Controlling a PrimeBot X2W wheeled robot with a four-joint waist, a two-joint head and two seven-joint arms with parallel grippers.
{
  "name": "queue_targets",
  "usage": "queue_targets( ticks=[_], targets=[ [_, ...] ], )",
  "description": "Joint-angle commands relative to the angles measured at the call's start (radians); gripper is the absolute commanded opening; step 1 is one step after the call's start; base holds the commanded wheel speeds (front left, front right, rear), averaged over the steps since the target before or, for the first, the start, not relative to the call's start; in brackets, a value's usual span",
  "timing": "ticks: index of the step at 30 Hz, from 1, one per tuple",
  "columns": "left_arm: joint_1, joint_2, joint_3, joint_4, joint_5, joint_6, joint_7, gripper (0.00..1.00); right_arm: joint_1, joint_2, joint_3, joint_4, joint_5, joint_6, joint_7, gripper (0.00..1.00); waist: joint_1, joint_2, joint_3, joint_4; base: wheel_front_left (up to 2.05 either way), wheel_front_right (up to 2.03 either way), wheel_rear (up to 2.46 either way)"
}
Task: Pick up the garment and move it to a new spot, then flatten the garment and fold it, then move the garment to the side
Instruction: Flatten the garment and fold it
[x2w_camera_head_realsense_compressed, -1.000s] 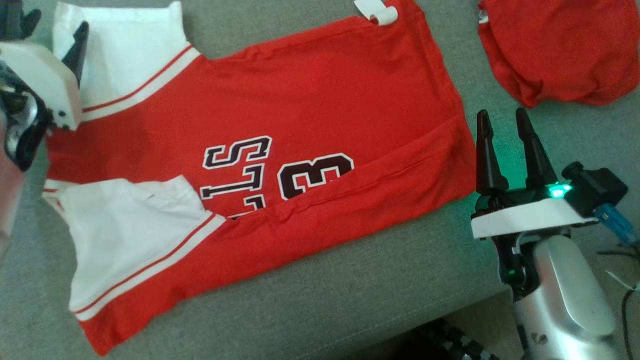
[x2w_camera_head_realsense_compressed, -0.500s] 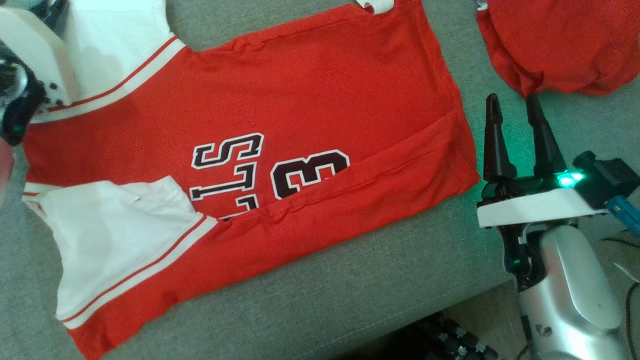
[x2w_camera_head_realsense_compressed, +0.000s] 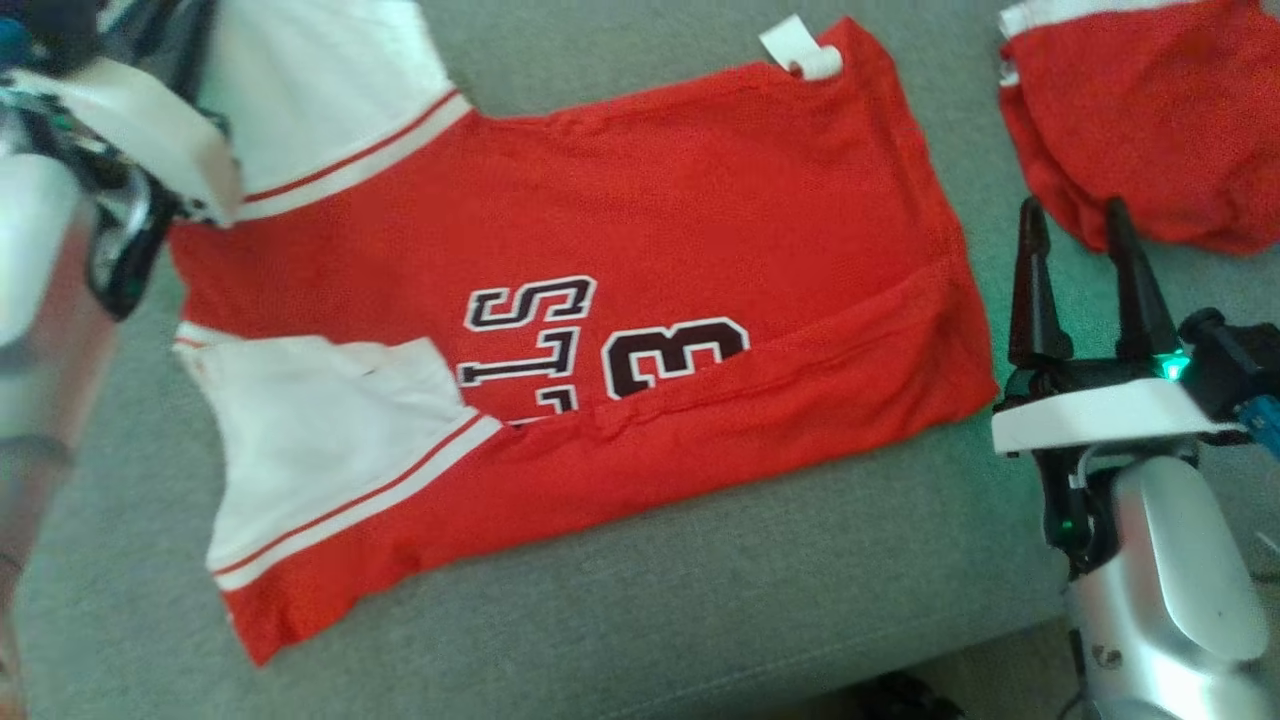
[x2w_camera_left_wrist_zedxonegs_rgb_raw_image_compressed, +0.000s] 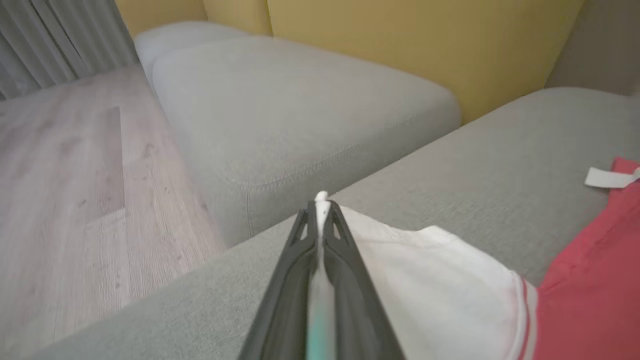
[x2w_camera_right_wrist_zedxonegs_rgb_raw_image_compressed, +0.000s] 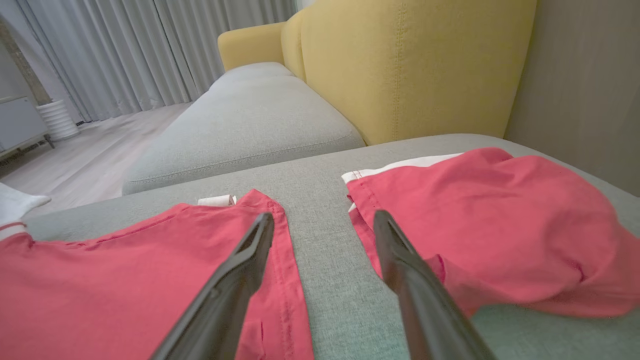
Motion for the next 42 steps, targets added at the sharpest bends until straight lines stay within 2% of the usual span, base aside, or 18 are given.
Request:
queue_targets(
  ticks=[1, 5, 12, 17, 23, 24, 26, 36, 37, 38, 42],
  targets=[
    [-0.014, 0.03, 0.029, -0.045, 0.013, 0.014, -0.035, 0.0, -0.021, -0.004, 0.005, -0.02, -0.024, -0.001, -0.003, 1.0, 0.0001, 0.0, -0.045, 0.048, 0.0, 0.0, 0.0],
    [0.032, 0.01, 0.014, -0.135, 0.025, 0.04, -0.079, 0.0, -0.048, -0.004, -0.06, -0.012, -0.105, -0.001, 0.07, 1.0, 0.0001, 0.0, -0.072, 0.104, 0.0, 0.0, 0.0],
    [0.135, 0.01, -0.015, -0.35, 0.034, 0.105, -0.071, 0.0, -0.173, -0.015, -0.135, 0.028, -0.192, -0.001, 0.246, 1.0, 0.0001, 0.0, -0.09, 0.191, 0.0, 0.0, 0.0],
    [0.191, 0.036, -0.038, -0.508, 0.042, 0.141, -0.033, 0.0, -0.284, -0.067, -0.111, 0.134, -0.217, -0.001, 0.364, 1.0, 0.0001, 0.0, -0.071, 0.232, 0.0, 0.0, 0.0],
    [0.215, 0.059, -0.051, -0.635, 0.05, 0.173, 0.009, 0.0, -0.396, -0.15, -0.071, 0.32, -0.249, -0.001, 0.442, 1.0, 0.0001, 0.0, -0.041, 0.271, 0.0, 0.0, 0.0],
    [0.215, 0.059, -0.051, -0.635, 0.05, 0.173, 0.009, 0.0, -0.396, -0.15, -0.071, 0.32, -0.249, -0.001, 0.442, 1.0, 0.0001, 0.0, -0.041, 0.271, 0.0, 0.0, 0.0],
    [0.216, 0.064, -0.054, -0.667, 0.053, 0.182, 0.022, 0.0, -0.436, -0.172, -0.054, 0.417, -0.273, -0.001, 0.47, 1.0, 0.0001, 0.0, -0.03, 0.285, 0.0, 0.0, 0.0],
    [0.209, 0.074, -0.05, -0.692, 0.052, 0.2, 0.034, 0.0, -0.539, -0.214, 0.043, 0.615, -0.301, -0.001, 0.471, 1.0, 0.0001, 0.0, -0.008, 0.306, 0.0, 0.0, 0.0],
    [0.207, 0.075, -0.05, -0.689, 0.053, 0.201, 0.034, 0.0, -0.548, -0.219, 0.064, 0.636, -0.299, -0.001, 0.474, 0.58, 0.0001, 0.0, -0.008, 0.306, 0.0, 0.0, 0.0],
    [0.206, 0.075, -0.049, -0.686, 0.054, 0.202, 0.033, 0.0, -0.558, -0.223, 0.085, 0.653, -0.295, -0.001, 0.472, 0.0, 0.0001, 0.0, -0.008, 0.305, 0.0, 0.0, 0.0],
    [0.209, 0.077, -0.04, -0.652, 0.045, 0.209, 0.024, 0.0, -0.606, -0.237, 0.118, 0.681, -0.247, -0.001, 0.412, 0.0, 0.0001, 0.0, -0.024, 0.29, 0.0, 0.0, 0.0]
  ],
)
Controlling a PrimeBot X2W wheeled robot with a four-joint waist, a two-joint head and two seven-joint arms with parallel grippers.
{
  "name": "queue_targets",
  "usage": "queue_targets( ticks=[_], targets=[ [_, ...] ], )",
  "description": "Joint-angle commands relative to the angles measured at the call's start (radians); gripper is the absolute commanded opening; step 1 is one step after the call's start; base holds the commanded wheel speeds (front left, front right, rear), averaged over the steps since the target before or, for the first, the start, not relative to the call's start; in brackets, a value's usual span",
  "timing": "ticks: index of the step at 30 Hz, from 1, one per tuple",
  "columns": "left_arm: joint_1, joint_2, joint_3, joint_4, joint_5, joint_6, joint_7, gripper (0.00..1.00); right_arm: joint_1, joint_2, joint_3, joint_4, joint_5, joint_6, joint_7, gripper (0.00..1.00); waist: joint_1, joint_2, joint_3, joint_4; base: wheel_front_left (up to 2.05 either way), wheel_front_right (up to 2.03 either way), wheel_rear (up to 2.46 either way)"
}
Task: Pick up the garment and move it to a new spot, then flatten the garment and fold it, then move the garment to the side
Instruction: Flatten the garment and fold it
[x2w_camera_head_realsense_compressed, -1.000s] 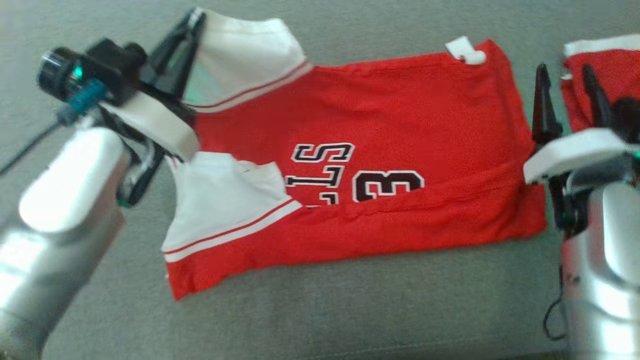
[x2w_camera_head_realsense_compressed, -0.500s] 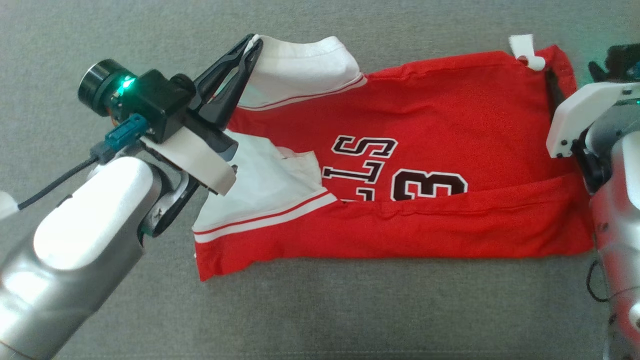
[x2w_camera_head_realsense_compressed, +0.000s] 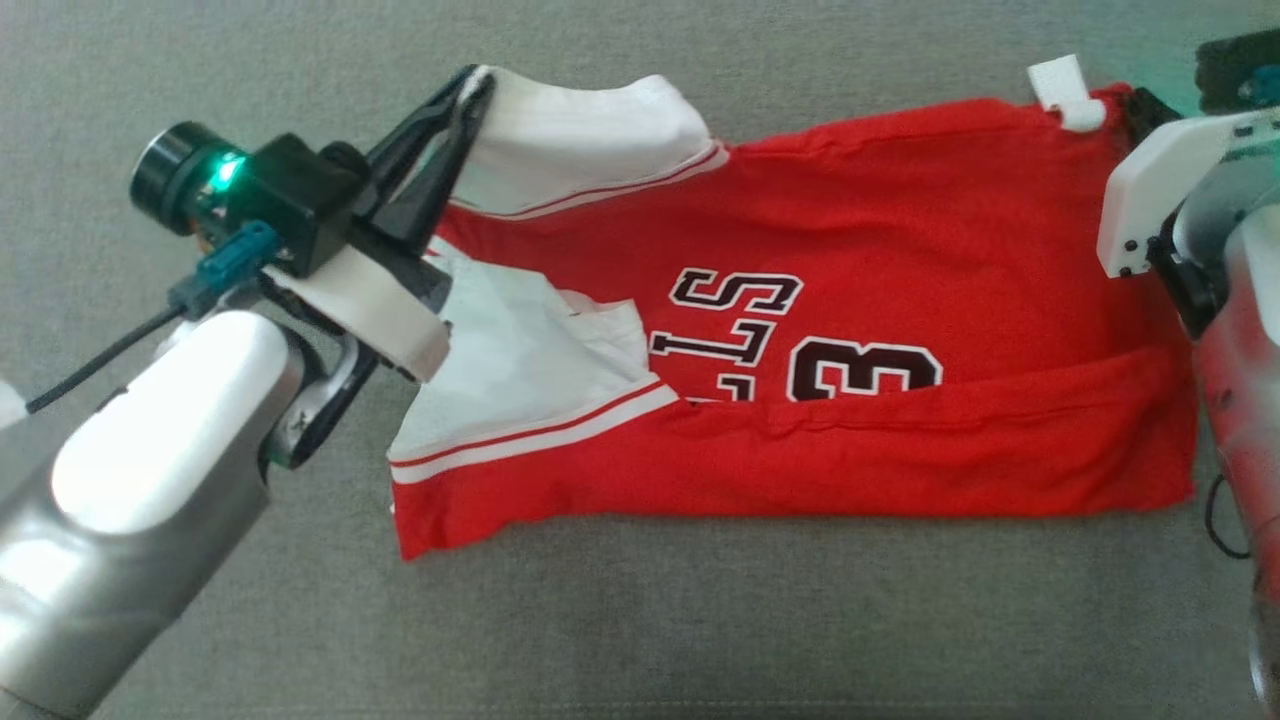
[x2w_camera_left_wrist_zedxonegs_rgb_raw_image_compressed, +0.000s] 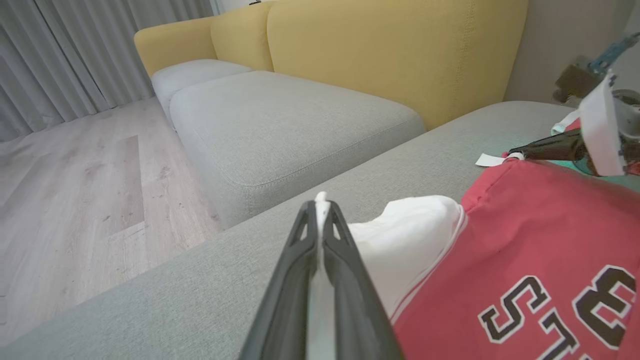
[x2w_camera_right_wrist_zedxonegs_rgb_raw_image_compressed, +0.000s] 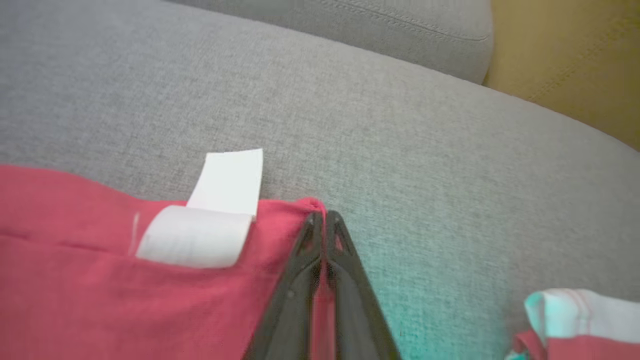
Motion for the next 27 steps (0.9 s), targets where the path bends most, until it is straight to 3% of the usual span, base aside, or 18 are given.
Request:
queue_targets(
  ticks=[1, 7, 13, 27],
  targets=[
    [-0.033, 0.046, 0.057, -0.014, -0.005, 0.011, -0.01, 0.0, -0.021, -0.002, 0.016, -0.019, 0.014, -0.001, -0.021, 0.0, -0.0002, 0.0, -0.01, -0.011, 0.0, 0.0, 0.0],
    [-0.056, 0.057, 0.094, 0.077, -0.023, 0.015, -0.038, 0.0, -0.08, 0.01, 0.027, -0.018, 0.126, -0.001, -0.124, 0.0, -0.0002, 0.0, -0.035, -0.05, 0.0, 0.0, 0.0],
    [-0.153, 0.044, 0.118, 0.237, -0.015, -0.015, -0.078, 0.0, -0.136, 0.024, 0.036, -0.031, 0.237, -0.001, -0.191, 0.0, -0.0002, 0.0, -0.04, -0.078, 0.0, 0.0, 0.0],
    [-0.398, -0.087, 0.111, 0.577, 0.09, -0.069, -0.249, 0.0, -0.204, 0.053, 0.053, -0.014, 0.368, -0.001, -0.303, 0.0, -0.0002, 0.0, -0.011, -0.092, 0.0, 0.0, 0.0]
  ],
)
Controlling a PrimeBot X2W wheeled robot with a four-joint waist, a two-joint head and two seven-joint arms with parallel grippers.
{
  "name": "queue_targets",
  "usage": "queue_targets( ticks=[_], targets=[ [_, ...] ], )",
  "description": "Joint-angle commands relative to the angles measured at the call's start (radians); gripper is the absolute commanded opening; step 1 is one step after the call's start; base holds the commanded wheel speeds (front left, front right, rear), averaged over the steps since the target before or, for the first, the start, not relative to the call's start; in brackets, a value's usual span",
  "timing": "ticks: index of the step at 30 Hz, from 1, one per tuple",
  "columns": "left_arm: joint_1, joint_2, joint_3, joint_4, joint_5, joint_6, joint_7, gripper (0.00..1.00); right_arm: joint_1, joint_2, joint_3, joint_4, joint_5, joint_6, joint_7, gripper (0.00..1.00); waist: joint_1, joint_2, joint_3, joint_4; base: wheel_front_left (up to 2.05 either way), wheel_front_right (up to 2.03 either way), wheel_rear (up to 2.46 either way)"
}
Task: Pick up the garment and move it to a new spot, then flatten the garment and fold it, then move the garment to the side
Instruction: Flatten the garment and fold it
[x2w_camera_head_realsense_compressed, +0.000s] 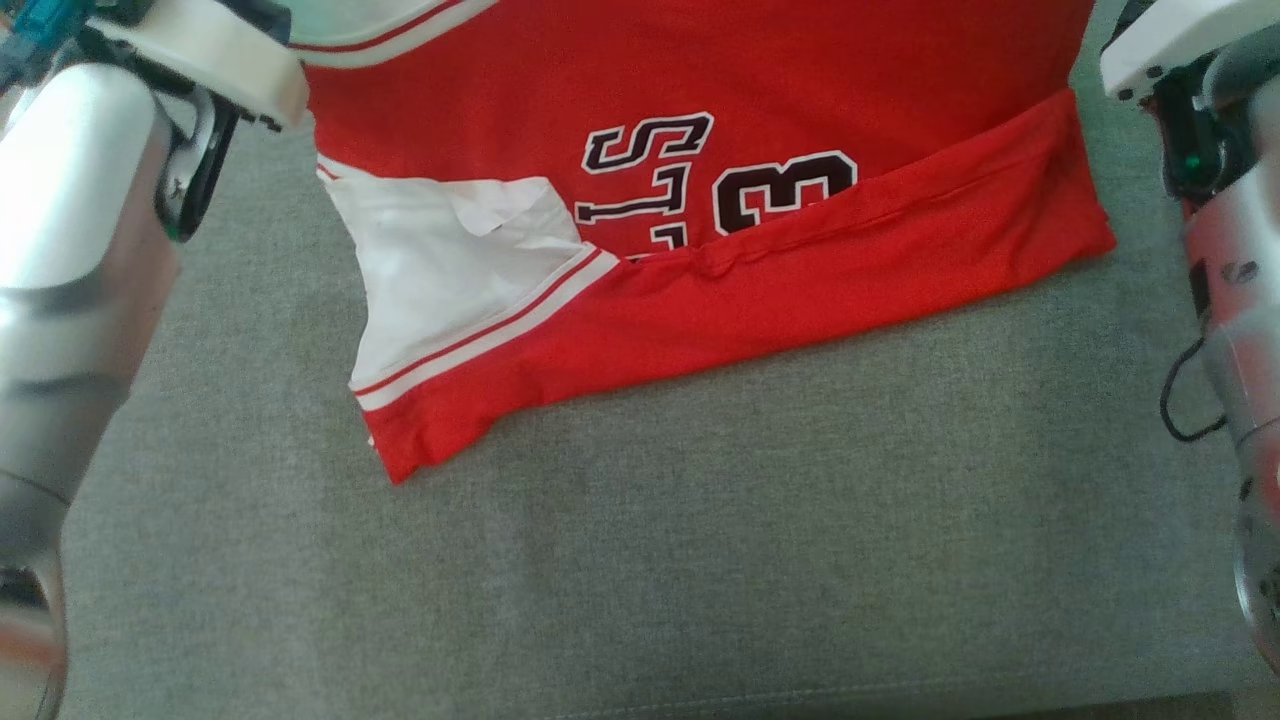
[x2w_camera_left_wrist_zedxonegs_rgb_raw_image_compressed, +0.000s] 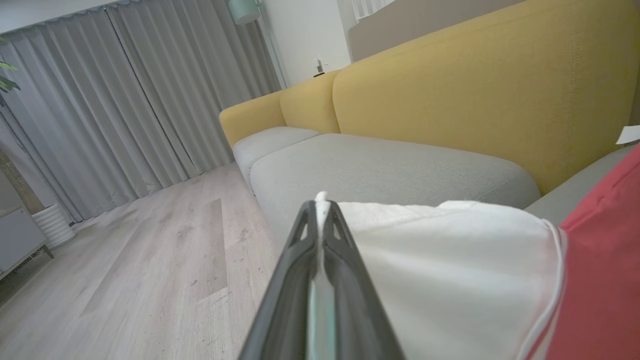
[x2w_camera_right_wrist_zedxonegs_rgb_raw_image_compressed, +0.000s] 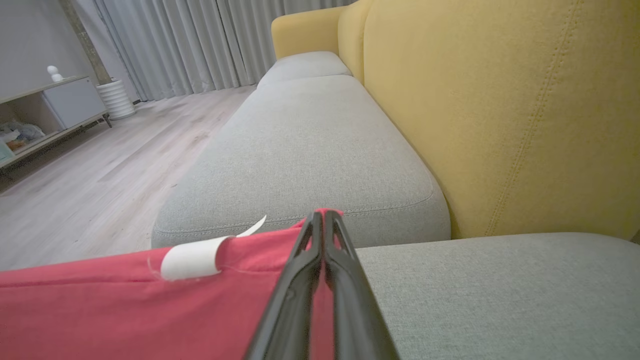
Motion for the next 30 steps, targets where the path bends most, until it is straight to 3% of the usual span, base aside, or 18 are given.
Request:
queue_targets(
  ticks=[1, 9, 18, 30],
  targets=[
    [-0.051, 0.027, 0.041, 0.0, 0.02, -0.01, -0.015, 0.0, -0.022, -0.001, 0.019, -0.015, 0.006, -0.001, -0.02, 0.0, -0.0001, 0.0, -0.001, 0.002, 0.0, 0.0, 0.0],
    [0.043, 0.016, 0.052, -0.018, 0.057, -0.041, -0.02, 0.0, 0.029, -0.023, 0.036, 0.023, 0.049, -0.001, -0.048, 0.0, -0.0001, 0.0, -0.036, 0.024, 0.0, 0.0, 0.0],
    [0.236, 0.049, 0.02, -0.082, 0.069, -0.071, -0.018, 0.0, 0.146, -0.063, 0.118, 0.039, 0.109, -0.001, -0.021, 0.0, -0.0001, 0.0, -0.112, 0.05, 0.0, 0.0, 0.0],
    [0.48, 0.139, -0.066, -0.261, 0.016, -0.085, 0.141, 0.0, 0.314, -0.141, 0.251, 0.023, 0.215, -0.001, 0.163, 0.0, -0.0001, 0.0, -0.21, 0.047, 0.0, 0.0, 0.0]
  ],
)
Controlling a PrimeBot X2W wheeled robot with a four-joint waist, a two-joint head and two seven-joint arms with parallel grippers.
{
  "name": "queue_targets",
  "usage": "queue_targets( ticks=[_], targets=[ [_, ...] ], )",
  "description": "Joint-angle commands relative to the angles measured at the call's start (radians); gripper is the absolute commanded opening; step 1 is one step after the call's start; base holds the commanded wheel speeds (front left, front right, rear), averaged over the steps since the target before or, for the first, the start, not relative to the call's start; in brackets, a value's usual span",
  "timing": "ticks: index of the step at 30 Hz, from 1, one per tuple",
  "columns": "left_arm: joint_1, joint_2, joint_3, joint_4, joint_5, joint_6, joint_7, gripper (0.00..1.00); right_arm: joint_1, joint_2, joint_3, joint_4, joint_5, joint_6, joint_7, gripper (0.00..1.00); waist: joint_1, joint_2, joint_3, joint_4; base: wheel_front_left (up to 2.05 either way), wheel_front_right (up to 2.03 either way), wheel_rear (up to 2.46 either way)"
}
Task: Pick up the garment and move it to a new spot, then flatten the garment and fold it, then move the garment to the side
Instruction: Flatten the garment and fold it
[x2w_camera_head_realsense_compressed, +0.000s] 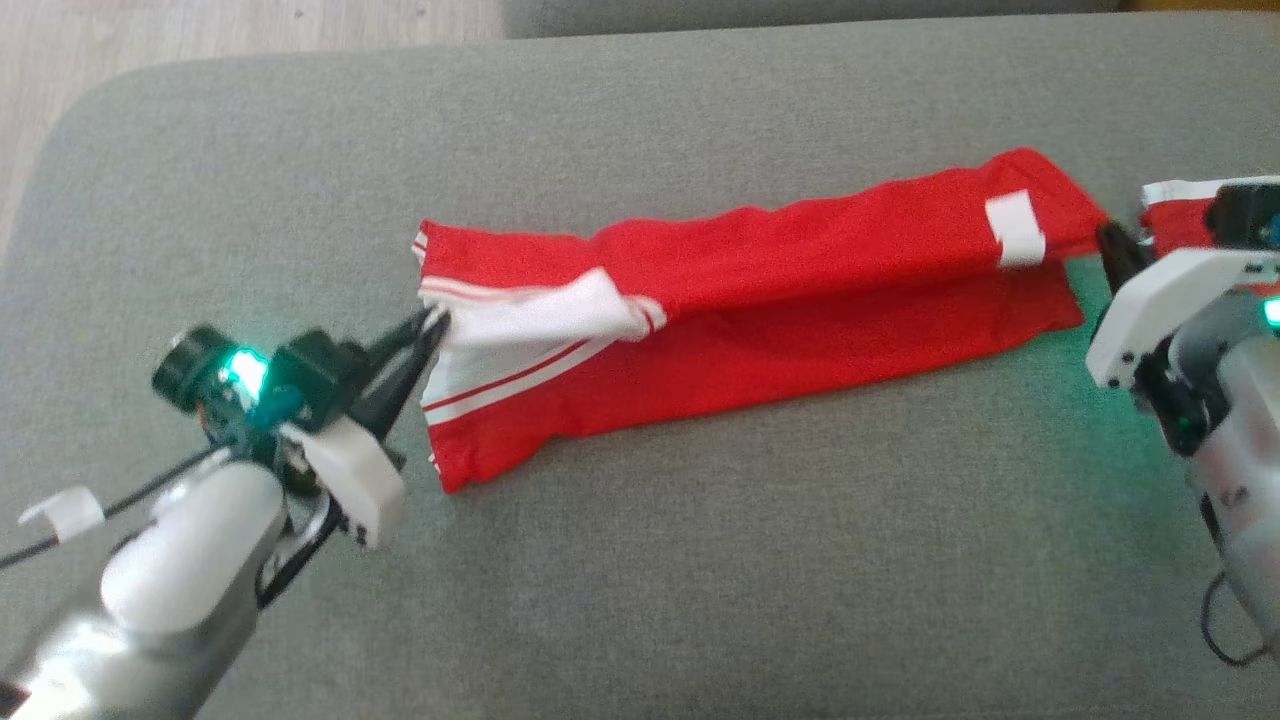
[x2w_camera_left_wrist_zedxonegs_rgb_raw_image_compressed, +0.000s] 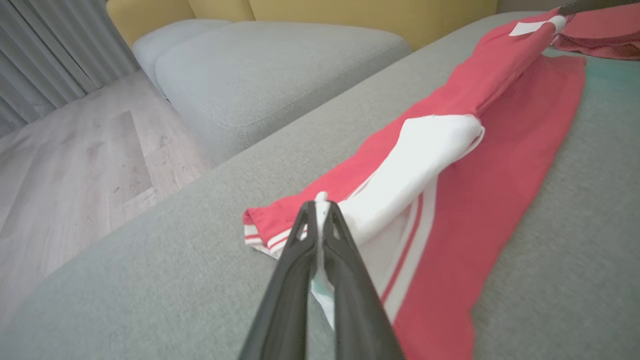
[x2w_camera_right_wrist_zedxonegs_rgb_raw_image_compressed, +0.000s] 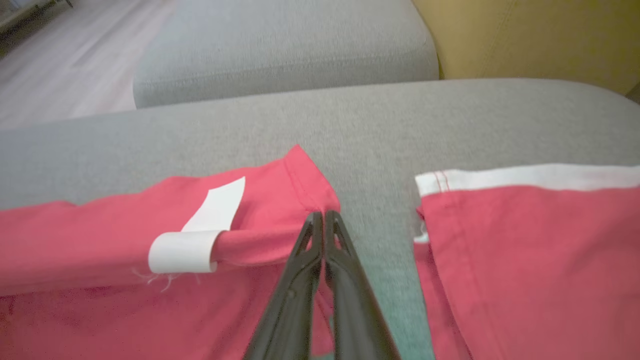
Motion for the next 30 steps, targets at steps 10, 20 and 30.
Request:
queue_targets(
  ticks=[10, 20, 30],
  targets=[
    [0.024, 0.081, 0.003, -0.114, -0.033, 0.02, 0.126, 0.0, 0.042, -0.077, 0.123, -0.097, 0.059, -0.001, 0.122, 0.0, 0.0003, -0.0001, 0.015, -0.012, 0.0, 0.0, 0.0],
    [0.05, 0.088, -0.024, -0.129, -0.036, 0.04, 0.184, 0.99, 0.067, -0.117, 0.183, -0.163, 0.134, -0.001, 0.202, 1.0, 0.0003, -0.0001, 0.001, -0.015, 0.0, 0.0, 0.0],
    [0.023, -0.014, 0.099, -0.116, -0.066, 0.19, -0.009, 1.0, 0.031, -0.07, 0.068, -0.301, 0.197, -0.001, -0.038, 1.0, 0.0003, -0.0001, -0.04, -0.015, 0.0, 0.0, 0.0]
  ],
)
